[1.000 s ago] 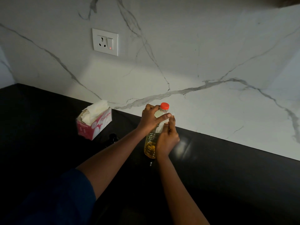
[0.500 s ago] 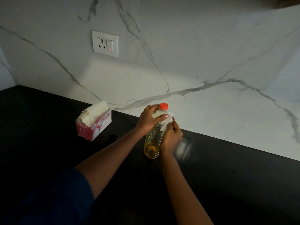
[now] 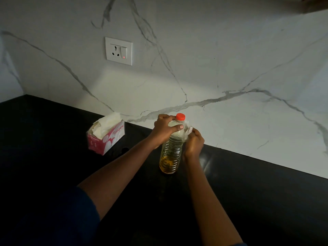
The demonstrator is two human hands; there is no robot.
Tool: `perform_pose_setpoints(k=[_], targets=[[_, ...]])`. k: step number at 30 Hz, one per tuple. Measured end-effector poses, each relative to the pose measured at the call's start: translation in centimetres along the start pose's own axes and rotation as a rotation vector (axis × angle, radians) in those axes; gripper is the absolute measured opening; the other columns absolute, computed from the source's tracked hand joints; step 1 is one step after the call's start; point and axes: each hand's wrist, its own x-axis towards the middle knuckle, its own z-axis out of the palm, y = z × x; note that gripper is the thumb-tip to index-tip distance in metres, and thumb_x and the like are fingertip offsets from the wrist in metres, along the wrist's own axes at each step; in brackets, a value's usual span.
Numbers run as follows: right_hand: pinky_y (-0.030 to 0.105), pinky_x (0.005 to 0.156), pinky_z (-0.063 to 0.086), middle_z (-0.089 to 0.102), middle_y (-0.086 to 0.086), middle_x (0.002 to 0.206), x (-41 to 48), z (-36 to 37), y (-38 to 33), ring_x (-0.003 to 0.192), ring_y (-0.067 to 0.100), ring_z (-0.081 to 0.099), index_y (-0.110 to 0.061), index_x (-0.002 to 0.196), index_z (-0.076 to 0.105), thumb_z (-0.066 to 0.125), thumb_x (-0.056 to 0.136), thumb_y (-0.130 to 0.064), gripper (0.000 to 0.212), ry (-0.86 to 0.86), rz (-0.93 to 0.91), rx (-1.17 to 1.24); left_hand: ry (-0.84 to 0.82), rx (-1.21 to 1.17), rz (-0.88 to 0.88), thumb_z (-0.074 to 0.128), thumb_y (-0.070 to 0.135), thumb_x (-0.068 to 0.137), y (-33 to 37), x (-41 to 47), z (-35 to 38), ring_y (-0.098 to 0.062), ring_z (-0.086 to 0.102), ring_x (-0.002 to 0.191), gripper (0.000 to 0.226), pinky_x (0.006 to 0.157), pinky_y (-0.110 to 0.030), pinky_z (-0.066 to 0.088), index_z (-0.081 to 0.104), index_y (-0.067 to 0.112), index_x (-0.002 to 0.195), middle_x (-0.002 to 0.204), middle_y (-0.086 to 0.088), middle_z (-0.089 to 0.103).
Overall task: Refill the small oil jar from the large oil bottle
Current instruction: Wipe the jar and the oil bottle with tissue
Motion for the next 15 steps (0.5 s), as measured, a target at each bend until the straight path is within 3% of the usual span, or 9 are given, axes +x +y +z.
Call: perform_pose_setpoints(k=[4, 8, 11, 15], targets=[[0.030, 0.082, 0.054, 0.067, 0.000, 0.099, -2.0, 0.6, 0.0, 0.090, 0.016, 0.064, -0.010, 0.115, 0.066, 0.044, 0.095, -0.009, 0.030, 0.140, -0.054, -0.031, -0.027, 0.127, 0.040, 0.052, 0.024, 0.094, 0.0, -0.1, -0.5, -0.023, 0.042, 0.126, 0.041, 0.100, -0.029, 0.034, 0.047, 0.011, 0.133, 0.138, -0.009, 0.040], [0.025, 0.078, 0.052, 0.068, 0.002, 0.100, -1.8, 1.1, -0.4, 0.087, 0.013, 0.063, -0.007, 0.114, 0.066, 0.044, 0.095, -0.008, 0.029, 0.131, -0.128, -0.084, -0.028, 0.121, 0.025, 0.045, 0.019, 0.097, 0.1, -0.3, -0.7, -0.023, 0.040, 0.129, 0.039, 0.101, -0.029, 0.032, 0.044, 0.012, 0.136, 0.141, -0.008, 0.039], [0.015, 0.063, 0.046, 0.065, 0.001, 0.087, -0.7, 0.8, -1.3, 0.070, 0.005, 0.057, -0.008, 0.101, 0.068, 0.041, 0.094, -0.005, 0.028, 0.070, -0.138, -0.121, -0.030, 0.055, 0.002, 0.040, 0.014, 0.098, 0.0, -0.6, -0.3, -0.021, 0.040, 0.129, 0.038, 0.100, -0.026, 0.032, 0.044, 0.016, 0.136, 0.141, -0.007, 0.039], [0.019, 0.052, 0.039, 0.057, 0.000, 0.065, 0.1, 0.5, -1.2, 0.056, 0.008, 0.049, -0.012, 0.071, 0.060, 0.039, 0.090, 0.000, 0.031, 0.012, -0.077, -0.046, -0.011, -0.091, -0.050, 0.039, 0.010, 0.095, 0.6, -0.8, 0.0, -0.023, 0.044, 0.124, 0.039, 0.100, -0.030, 0.034, 0.050, 0.015, 0.132, 0.136, -0.009, 0.042]])
